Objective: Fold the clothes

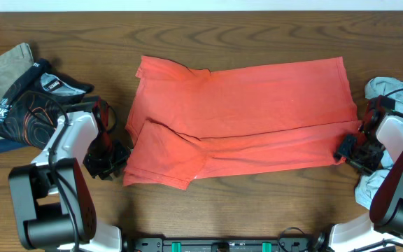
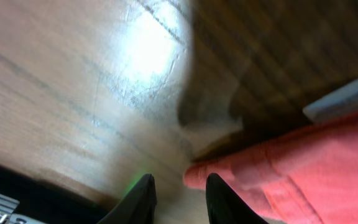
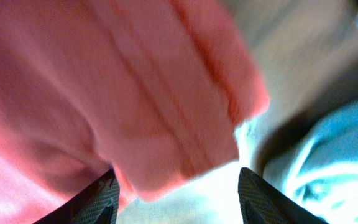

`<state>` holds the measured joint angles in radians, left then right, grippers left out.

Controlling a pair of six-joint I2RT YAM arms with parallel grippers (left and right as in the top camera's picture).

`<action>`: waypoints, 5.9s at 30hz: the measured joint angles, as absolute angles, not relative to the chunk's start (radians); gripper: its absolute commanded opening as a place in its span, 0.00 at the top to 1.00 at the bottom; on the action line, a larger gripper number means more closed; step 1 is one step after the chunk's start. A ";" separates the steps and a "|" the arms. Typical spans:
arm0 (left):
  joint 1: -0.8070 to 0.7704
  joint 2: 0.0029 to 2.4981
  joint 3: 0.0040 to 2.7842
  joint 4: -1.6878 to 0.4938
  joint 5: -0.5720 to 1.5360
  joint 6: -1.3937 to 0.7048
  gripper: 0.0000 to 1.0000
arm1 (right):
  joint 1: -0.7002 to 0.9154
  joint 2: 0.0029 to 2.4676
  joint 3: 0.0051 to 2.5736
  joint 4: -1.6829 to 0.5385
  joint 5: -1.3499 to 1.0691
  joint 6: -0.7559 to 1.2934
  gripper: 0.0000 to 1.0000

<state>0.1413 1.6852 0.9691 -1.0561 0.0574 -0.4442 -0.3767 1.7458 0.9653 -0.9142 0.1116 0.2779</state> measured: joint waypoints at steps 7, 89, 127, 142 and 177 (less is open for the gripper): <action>0.140 1.510 0.994 -1.065 0.086 -0.421 0.69 | -0.377 1.760 1.157 -1.095 0.101 0.278 0.36; -0.677 1.731 1.325 -0.684 -0.389 -0.113 0.39 | -0.377 1.760 1.248 -1.142 0.014 0.255 0.19; -0.591 1.730 1.004 -0.723 -0.134 -0.414 0.46 | -0.377 1.760 1.247 -1.114 0.014 0.255 0.18; -0.587 1.730 0.998 -0.684 -0.215 -0.410 0.90 | -0.377 1.760 1.247 -1.114 0.015 0.255 0.18; -0.262 1.724 1.179 -0.899 0.056 -0.265 0.43 | -0.377 1.760 1.246 -0.927 0.014 0.252 0.29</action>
